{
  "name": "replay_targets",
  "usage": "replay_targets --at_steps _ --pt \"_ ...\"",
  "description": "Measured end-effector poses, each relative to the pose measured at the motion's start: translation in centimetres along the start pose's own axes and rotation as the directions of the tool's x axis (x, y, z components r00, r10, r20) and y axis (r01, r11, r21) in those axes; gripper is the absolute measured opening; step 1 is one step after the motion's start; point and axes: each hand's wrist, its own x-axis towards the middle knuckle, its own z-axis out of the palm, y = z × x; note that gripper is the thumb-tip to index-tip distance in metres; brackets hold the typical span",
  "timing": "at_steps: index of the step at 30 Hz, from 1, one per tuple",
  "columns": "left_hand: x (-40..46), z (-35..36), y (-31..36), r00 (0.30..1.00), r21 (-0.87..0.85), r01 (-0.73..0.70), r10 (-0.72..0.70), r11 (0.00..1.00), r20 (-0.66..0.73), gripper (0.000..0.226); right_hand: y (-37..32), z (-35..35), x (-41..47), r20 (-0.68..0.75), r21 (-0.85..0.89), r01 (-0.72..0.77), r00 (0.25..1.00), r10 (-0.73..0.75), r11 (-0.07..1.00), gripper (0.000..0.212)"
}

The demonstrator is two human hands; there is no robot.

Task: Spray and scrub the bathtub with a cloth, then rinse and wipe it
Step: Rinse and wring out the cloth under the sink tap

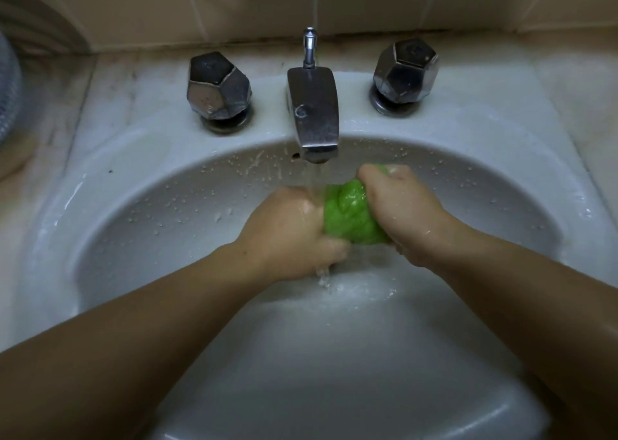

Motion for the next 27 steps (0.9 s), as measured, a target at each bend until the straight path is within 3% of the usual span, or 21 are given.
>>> replay_targets --at_steps 4,6,9,14,17,23,25,27 --pt "-0.2 -0.5 -0.2 0.968 -0.396 0.177 -0.232 0.901 -0.097 0.043 -0.1 -1.2 0.4 0.004 0.141 -0.082 0.997 0.083 0.987 0.032" --pt "-0.5 -0.6 -0.6 0.960 -0.318 0.173 -0.232 0.932 -0.159 0.047 0.2 -1.5 0.5 0.021 0.192 -0.149 0.989 0.147 0.970 0.031" --pt "-0.5 -0.7 -0.6 0.984 -0.129 0.149 -0.159 0.980 -0.073 0.044 0.5 -1.4 0.4 0.053 0.241 -0.208 0.978 0.201 0.948 0.033" --pt "-0.2 -0.8 -0.4 0.988 -0.204 0.153 -0.150 0.967 0.032 0.009 0.6 -1.5 0.4 0.053 0.242 -0.193 0.981 0.186 0.951 0.035" --pt "-0.1 -0.9 0.0 0.993 -0.175 0.109 -0.100 0.978 0.061 0.011 0.6 -1.5 0.2 0.055 0.194 -0.155 0.988 0.147 0.969 0.038" --pt "-0.1 -0.4 0.0 0.978 -0.246 0.206 -0.194 0.947 0.070 0.043 0.6 -1.3 -0.2 0.080 0.108 -0.091 0.993 0.082 0.990 0.048" --pt "0.0 -1.0 0.3 0.950 -0.350 0.313 -0.291 0.883 0.113 0.038 0.7 -1.0 -0.1 0.091 0.035 -0.002 0.996 -0.001 0.999 0.053" --pt "-0.2 -1.3 0.2 0.856 -0.474 0.512 -0.472 0.717 0.211 0.023 1.0 -0.4 -0.3 0.139 0.063 0.073 0.987 -0.082 0.995 0.053"
